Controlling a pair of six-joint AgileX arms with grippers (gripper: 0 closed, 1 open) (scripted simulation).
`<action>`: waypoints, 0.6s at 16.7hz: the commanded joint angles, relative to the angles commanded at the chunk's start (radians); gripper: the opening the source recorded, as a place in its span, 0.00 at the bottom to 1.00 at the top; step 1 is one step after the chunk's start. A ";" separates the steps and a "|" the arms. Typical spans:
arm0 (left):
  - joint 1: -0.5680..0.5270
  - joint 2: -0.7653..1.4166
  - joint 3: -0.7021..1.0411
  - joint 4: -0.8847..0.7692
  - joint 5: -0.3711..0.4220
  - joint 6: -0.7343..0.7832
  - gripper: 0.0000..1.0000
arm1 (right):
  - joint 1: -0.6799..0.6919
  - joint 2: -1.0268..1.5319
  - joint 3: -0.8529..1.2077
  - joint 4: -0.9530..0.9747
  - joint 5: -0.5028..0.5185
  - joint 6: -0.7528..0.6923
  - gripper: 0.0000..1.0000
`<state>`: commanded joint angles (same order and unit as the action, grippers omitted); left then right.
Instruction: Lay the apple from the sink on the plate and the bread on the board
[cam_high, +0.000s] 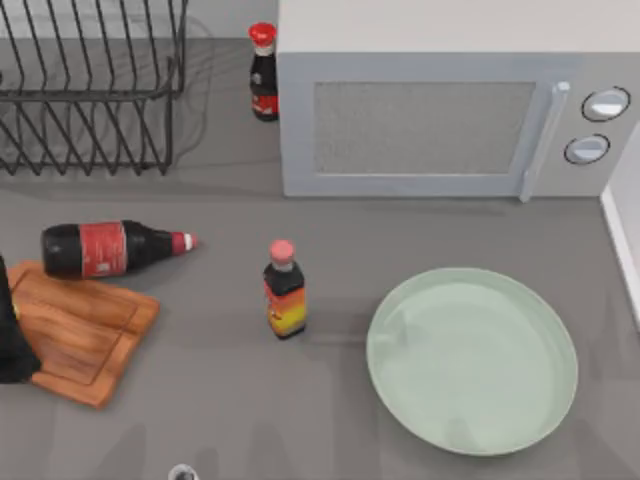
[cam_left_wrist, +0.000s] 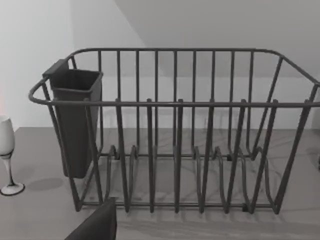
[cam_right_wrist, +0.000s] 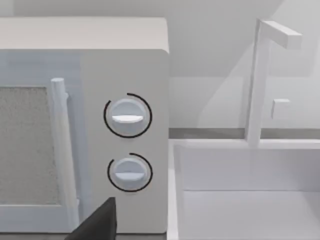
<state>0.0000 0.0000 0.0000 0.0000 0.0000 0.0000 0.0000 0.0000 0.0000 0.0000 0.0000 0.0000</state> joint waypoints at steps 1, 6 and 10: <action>0.000 0.000 0.000 0.000 0.000 0.000 1.00 | 0.000 0.000 0.000 0.000 0.000 0.000 1.00; 0.000 0.000 0.000 0.000 0.000 0.000 1.00 | -0.022 0.104 0.090 -0.064 0.000 -0.021 1.00; 0.000 0.000 0.000 0.000 0.000 0.000 1.00 | -0.072 0.371 0.294 -0.209 0.000 -0.068 1.00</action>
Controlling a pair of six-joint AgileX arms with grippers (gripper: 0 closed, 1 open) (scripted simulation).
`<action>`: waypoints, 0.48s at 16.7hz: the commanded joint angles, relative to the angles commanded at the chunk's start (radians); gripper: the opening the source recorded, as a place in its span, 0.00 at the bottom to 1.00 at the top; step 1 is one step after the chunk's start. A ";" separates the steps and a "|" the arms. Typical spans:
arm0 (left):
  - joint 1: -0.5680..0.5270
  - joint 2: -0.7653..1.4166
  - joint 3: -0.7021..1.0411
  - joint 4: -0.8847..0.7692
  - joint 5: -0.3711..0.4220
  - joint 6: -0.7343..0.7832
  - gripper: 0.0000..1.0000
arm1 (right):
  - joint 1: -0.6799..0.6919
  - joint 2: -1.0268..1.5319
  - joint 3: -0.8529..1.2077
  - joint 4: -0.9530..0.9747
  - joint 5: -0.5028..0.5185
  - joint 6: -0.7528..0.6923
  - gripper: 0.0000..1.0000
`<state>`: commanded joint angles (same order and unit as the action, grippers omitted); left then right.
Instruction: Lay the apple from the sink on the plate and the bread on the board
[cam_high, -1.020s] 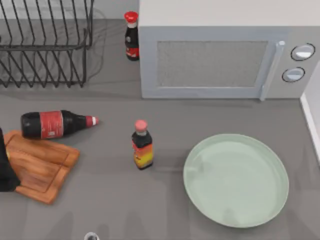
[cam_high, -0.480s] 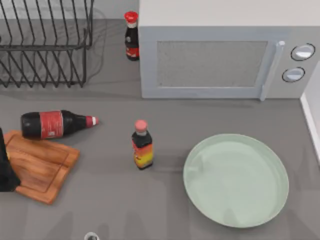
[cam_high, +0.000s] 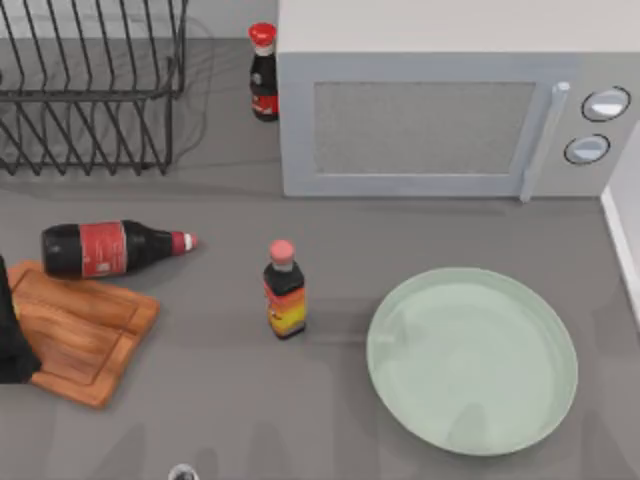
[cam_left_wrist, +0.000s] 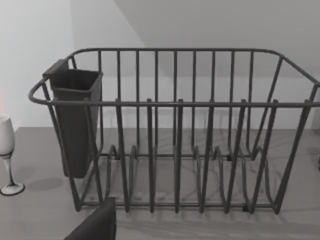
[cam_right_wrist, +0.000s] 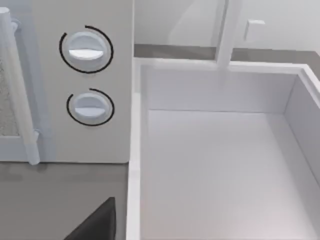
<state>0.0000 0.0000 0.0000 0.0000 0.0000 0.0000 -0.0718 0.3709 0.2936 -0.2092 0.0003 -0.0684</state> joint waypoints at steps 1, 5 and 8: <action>0.000 0.000 0.000 0.000 0.000 0.000 1.00 | -0.015 0.087 0.063 -0.045 0.000 -0.015 1.00; 0.000 0.000 0.000 0.000 0.000 0.000 1.00 | -0.083 0.484 0.340 -0.242 0.000 -0.079 1.00; 0.000 0.000 0.000 0.000 0.000 0.000 1.00 | -0.136 0.802 0.554 -0.395 0.001 -0.129 1.00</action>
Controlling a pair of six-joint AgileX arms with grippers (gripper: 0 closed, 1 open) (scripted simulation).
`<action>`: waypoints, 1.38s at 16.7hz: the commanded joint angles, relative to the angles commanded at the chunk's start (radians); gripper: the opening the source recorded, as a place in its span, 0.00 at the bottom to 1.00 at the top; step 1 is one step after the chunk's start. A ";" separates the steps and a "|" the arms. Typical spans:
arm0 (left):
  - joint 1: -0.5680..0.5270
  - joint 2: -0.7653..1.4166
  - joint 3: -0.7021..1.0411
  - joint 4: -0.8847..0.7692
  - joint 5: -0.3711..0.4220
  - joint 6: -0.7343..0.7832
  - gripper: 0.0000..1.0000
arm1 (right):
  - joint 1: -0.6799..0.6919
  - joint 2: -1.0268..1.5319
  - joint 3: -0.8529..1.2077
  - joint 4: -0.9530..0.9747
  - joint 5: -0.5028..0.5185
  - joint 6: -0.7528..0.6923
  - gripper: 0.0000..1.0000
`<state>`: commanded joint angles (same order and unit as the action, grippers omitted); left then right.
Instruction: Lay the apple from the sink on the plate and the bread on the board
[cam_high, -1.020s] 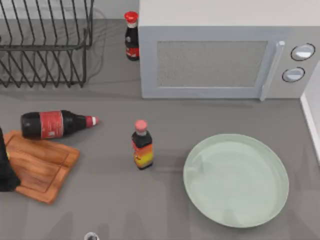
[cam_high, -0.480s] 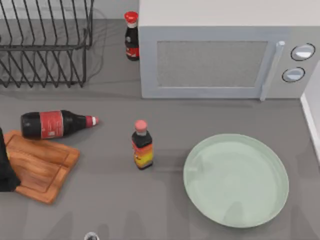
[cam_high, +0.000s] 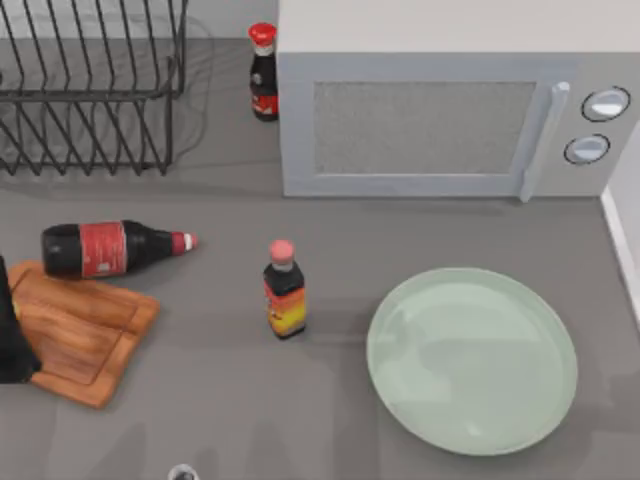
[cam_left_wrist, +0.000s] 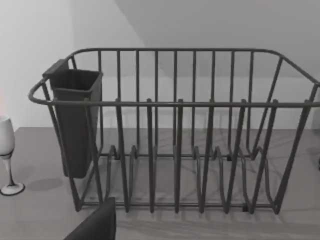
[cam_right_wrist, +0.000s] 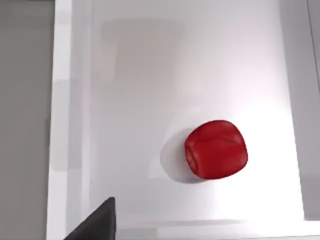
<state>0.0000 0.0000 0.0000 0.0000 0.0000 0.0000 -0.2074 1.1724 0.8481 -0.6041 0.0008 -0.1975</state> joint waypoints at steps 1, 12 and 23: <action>0.000 0.000 0.000 0.000 0.000 0.000 1.00 | -0.017 0.103 0.069 -0.049 0.000 -0.016 1.00; 0.000 0.000 0.000 0.000 0.000 0.000 1.00 | -0.131 0.793 0.534 -0.381 0.000 -0.124 1.00; 0.000 0.000 0.000 0.000 0.000 0.000 1.00 | -0.127 0.902 0.467 -0.211 0.001 -0.122 1.00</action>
<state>0.0000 0.0000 0.0000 0.0000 0.0000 0.0000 -0.3349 2.0741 1.3153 -0.8146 0.0022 -0.3199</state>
